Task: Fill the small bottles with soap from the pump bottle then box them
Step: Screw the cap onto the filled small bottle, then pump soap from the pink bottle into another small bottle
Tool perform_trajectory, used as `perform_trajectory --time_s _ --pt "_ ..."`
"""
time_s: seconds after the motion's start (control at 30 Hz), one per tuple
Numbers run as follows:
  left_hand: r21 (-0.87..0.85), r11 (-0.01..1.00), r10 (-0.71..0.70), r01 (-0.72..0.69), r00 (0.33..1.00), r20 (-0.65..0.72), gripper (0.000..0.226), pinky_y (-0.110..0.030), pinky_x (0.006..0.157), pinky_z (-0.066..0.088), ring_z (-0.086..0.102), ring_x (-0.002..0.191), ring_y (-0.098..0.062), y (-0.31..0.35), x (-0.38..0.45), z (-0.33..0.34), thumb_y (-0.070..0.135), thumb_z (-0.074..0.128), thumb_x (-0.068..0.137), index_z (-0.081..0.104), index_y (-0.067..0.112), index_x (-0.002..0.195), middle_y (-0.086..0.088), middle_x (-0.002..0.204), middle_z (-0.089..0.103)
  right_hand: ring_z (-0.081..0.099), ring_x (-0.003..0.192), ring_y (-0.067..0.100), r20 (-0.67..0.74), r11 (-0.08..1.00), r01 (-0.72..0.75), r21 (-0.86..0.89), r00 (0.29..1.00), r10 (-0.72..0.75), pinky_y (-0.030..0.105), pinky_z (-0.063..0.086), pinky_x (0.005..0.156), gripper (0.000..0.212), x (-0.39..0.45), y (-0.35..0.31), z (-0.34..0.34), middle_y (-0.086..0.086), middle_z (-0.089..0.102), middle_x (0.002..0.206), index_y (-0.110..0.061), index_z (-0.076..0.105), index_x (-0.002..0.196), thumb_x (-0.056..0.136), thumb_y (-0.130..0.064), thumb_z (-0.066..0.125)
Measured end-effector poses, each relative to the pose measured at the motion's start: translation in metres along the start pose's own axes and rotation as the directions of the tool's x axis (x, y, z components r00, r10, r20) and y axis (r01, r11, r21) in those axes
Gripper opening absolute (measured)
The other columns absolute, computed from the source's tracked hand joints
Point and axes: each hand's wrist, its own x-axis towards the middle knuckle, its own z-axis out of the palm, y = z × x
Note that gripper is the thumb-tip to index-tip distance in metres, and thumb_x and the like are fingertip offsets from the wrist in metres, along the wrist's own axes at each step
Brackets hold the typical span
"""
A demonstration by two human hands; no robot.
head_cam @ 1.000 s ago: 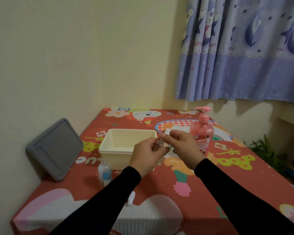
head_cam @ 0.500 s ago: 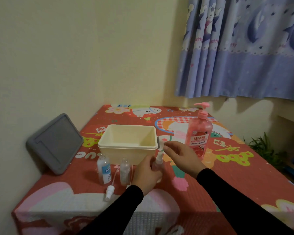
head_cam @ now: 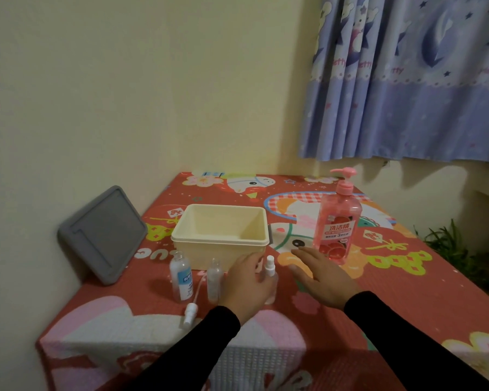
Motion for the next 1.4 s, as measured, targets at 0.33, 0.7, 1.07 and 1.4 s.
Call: perform_trajectory --time_s 0.33,0.7,1.07,1.4 --pt "0.437 0.89 -0.075 0.132 0.987 -0.144 0.054 -0.038 0.096 0.043 0.056 0.112 -0.025 -0.029 0.002 -0.065 0.046 0.056 0.088 0.048 0.016 0.132 -0.004 0.121 0.057 0.034 0.14 0.018 0.023 0.998 -0.027 -0.049 0.999 0.028 0.03 0.028 0.111 0.056 0.0 0.002 0.009 0.001 0.03 0.156 -0.026 0.033 0.148 0.099 -0.052 0.036" --pt "0.291 0.947 -0.101 0.137 0.986 -0.135 0.025 -0.038 0.085 0.048 0.064 0.089 -0.027 -0.034 -0.003 -0.069 0.029 0.062 0.084 0.049 0.021 0.104 0.003 0.08 0.063 0.037 0.138 0.016 -0.034 0.998 0.024 -0.059 0.999 -0.027 0.032 0.033 0.11 0.059 0.004 -0.006 -0.006 -0.002 0.03 0.156 -0.026 0.033 0.148 0.096 -0.056 0.035" --pt "0.049 0.995 0.089 -0.089 0.996 0.007 0.025 -0.031 0.069 0.046 0.059 0.08 -0.019 0.037 0.079 -0.062 0.021 0.062 0.081 0.053 0.021 0.104 0.001 0.088 0.064 0.046 0.13 0.018 -0.357 0.987 0.143 -0.073 0.921 -0.16 0.032 0.036 0.105 0.053 0.042 -0.006 -0.096 0.002 0.049 0.142 -0.019 0.05 0.137 0.096 -0.051 0.042" --pt "-0.091 0.991 0.109 -0.096 0.982 0.154 0.038 -0.02 0.061 0.049 0.061 0.081 -0.015 0.076 0.148 -0.008 0.016 0.061 0.085 0.05 0.02 0.121 -0.002 0.103 0.062 0.056 0.115 0.023 -0.587 0.994 0.105 -0.026 0.804 -0.1 0.027 0.039 0.091 0.039 0.1 0.032 -0.156 0.007 0.062 0.122 -0.009 0.065 0.117 0.098 -0.036 0.044"
